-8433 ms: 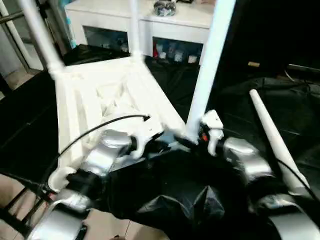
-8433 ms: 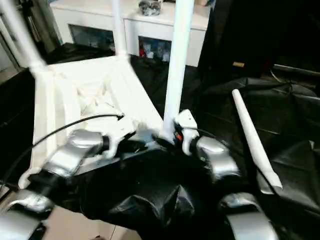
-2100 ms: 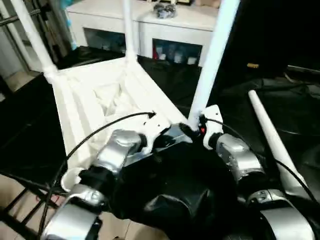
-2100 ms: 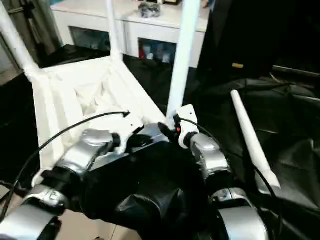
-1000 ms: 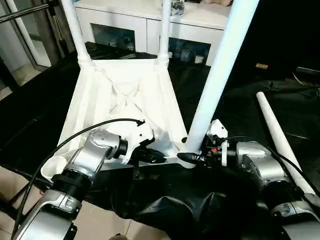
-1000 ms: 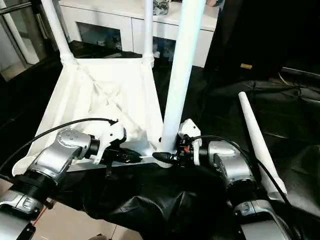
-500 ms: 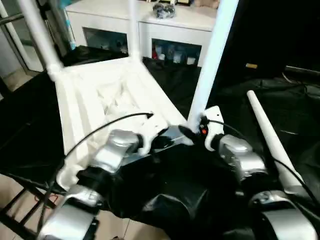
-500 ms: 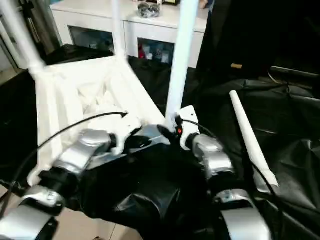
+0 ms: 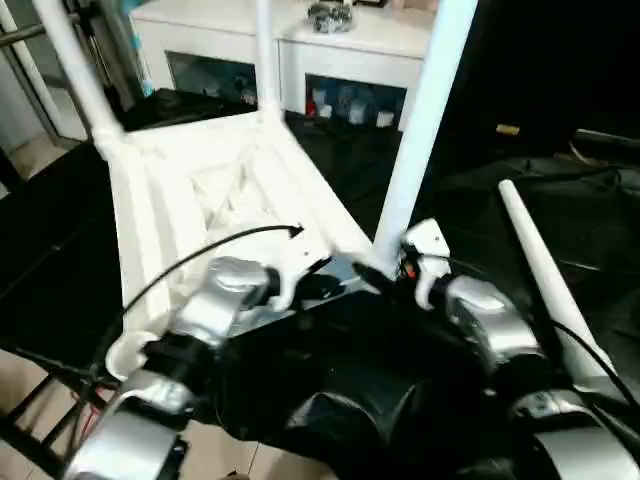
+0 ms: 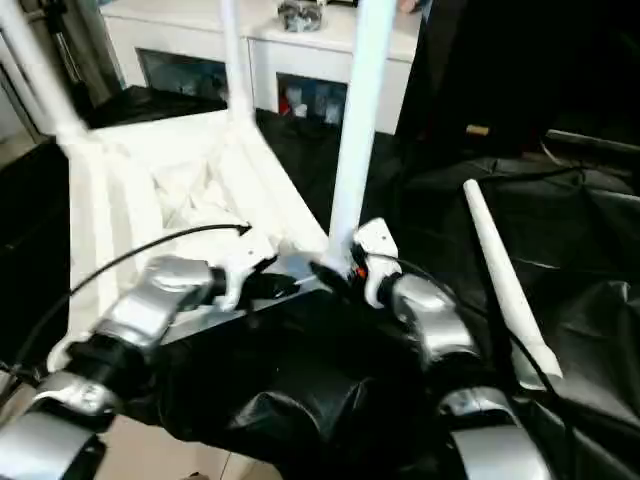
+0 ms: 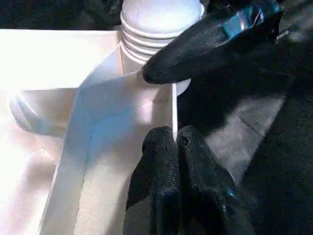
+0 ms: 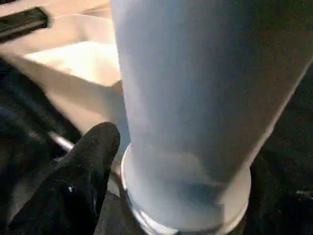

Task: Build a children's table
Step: Rotate leg to tighten

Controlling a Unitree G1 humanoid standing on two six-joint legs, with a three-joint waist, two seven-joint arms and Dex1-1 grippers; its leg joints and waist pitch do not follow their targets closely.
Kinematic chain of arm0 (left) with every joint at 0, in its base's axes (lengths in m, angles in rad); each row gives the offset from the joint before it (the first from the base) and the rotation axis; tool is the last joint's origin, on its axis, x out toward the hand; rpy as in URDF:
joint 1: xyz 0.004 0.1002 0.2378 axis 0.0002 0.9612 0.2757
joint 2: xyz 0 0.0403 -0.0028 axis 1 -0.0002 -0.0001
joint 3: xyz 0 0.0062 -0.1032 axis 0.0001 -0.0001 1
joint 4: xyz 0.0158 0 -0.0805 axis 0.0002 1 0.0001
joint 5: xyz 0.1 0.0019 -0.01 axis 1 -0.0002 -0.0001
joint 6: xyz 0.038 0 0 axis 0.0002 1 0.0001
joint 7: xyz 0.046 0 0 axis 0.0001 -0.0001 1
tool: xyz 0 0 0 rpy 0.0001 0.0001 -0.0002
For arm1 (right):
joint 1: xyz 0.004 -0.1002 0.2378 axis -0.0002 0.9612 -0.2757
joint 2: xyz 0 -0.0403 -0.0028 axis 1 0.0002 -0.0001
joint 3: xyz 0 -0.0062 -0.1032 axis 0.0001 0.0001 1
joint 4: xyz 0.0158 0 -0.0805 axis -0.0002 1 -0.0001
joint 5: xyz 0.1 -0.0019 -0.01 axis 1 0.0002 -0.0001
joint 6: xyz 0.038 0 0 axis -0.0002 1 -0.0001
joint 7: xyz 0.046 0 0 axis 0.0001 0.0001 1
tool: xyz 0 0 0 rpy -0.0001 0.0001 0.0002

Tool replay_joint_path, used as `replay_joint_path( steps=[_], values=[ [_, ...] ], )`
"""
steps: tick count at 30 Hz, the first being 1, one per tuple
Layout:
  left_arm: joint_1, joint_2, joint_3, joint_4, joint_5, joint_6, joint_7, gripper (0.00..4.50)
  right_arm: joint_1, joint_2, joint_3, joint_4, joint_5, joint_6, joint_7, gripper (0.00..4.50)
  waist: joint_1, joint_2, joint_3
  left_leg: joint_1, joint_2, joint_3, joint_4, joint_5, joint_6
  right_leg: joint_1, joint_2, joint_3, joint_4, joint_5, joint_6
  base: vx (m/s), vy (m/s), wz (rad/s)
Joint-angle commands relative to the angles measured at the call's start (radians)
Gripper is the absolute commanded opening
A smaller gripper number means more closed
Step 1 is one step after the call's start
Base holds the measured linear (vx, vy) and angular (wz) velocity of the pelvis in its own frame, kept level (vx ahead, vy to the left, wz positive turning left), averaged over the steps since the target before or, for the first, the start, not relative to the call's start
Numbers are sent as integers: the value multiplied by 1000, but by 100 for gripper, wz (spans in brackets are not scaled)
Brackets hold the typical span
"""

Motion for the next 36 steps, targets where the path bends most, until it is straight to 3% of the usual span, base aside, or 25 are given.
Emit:
replay_joint_path(
  steps=[1, 3, 7, 10, 16, 21, 24, 27, 29, 31, 34, 36],
  values=[
    [7, -3, -22, -43, -43, -29, -69, 0, 23, -5, 72, -57, 32, 23, 186, 366, 5, -8, -58, -2, 24, 4, -48, -133, 101, 64, -72, 45, -62, -45, -238, 0, 0, 0],
    [10, 8, -22, -48, -46, -29, -87, 0, 25, -15, 76, -62, 37, 28, 216, 366, 6, -6, -57, -2, 26, 5, -47, -130, 106, 61, -70, 43, -61, -44, -244, 0, 0, 0],
    [19, 49, -24, -56, -51, -33, -152, 0, 39, -52, 102, -88, 41, 46, 323, 351, 10, -7, -53, 0, 28, 4, -50, -166, 81, 58, -74, 44, -68, -134, -229, 0, 0, 0],
    [20, 66, -27, -59, -54, -33, -173, 0, 46, -59, 110, -97, 38, 54, 349, 342, 12, -8, -53, 0, 28, 4, -51, -166, 73, 57, -75, 45, -70, -153, -217, 0, 0, 0],
    [22, 77, -26, -63, -56, -31, -193, 0, 56, -64, 125, -109, 30, 65, 373, 293, 14, -9, -56, 0, 27, 4, -49, -132, 75, 59, -74, 45, -63, -99, -226, 0, 0, 0],
    [20, 70, -23, -56, -50, -31, -166, 0, 66, -49, 113, -119, 40, 85, 349, 272, 14, -8, -55, 0, 26, 4, -50, -143, 72, 59, -74, 45, -65, -116, -223, 0, 0, 0],
    [4, 29, -6, -32, -32, -13, -63, 0, 48, -10, 78, -70, 17, 106, 187, 272, 11, -8, -52, 2, 26, 3, -53, -158, 60, 57, -75, 45, -70, -151, -215, 0, 0, 0],
    [-22, -38, 14, 8, -12, 22, 75, 0, -8, 35, 46, 65, -64, 122, -147, 270, -4, -9, -43, 7, 19, -1, -61, -227, 12, 50, -77, 43, -88, -323, -179, 0, 0, 0],
    [-36, -63, 17, 28, -1, 29, 122, 0, -19, 50, 37, 96, -75, 129, -225, 270, -11, -8, -45, 4, 18, -7, -63, -242, -11, 55, -79, 42, -97, -411, -130, -53, 4, -10],
    [-52, -99, 19, 45, 8, 43, 178, 0, -25, 84, 10, 111, -62, 150, -310, 270, -11, -6, -46, 8, 19, -4, -59, -247, 8, 46, -80, 48, -99, -394, -131, 0, 0, 0],
    [-70, -150, 27, 54, 5, 58, 236, 0, -31, 125, -23, 121, -46, 171, -401, 270, -11, -5, -48, 6, 19, -2, -59, -226, 11, 49, -74, 47, -94, -327, -145, 0, 0, 0],
    [-77, -181, 28, 55, 2, 60, 258, 0, -36, 143, -31, 134, -45, 149, -432, 326, -9, -5, -50, 6, 20, -2, -59, -219, 13, 49, -74, 46, -89, -290, -158, 0, 0, 0]
  ],
)
